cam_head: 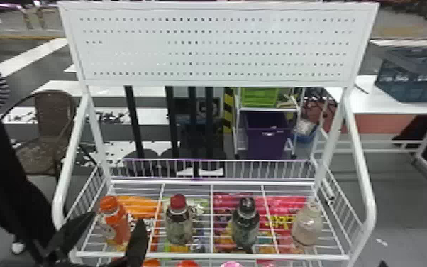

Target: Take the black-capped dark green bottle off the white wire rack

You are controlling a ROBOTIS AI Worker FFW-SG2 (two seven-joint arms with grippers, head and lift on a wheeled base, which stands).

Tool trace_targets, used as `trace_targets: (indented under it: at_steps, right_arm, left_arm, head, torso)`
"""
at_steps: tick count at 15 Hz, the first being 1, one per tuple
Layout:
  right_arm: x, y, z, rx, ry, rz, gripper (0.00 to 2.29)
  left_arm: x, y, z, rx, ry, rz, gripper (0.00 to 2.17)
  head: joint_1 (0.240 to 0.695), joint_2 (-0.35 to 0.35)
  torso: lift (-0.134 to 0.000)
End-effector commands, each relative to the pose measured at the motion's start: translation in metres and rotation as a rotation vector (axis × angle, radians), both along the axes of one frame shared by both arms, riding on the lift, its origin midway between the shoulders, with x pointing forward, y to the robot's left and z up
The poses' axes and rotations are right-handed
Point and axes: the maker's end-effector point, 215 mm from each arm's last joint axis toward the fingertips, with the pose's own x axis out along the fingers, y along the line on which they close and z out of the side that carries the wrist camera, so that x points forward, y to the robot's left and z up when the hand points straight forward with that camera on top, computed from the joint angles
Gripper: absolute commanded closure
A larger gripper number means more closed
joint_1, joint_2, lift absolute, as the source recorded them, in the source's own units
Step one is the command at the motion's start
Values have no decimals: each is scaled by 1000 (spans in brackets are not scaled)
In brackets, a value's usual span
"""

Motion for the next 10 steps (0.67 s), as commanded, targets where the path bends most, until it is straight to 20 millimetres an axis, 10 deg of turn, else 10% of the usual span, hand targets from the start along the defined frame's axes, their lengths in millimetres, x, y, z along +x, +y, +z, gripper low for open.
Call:
trace_targets:
  at_steps: [1,10]
  right_arm:
    - [0,-2,0,-4,0,-3,83]
    - [0,0,-3,0,5,6,87]
  left_arm:
    - [0,0,0,0,0,1,144]
    - [2,-1,1,0,-1,-1,144]
  head:
    - [499,0]
    - [499,0]
  torso:
    - [0]
    - [0]
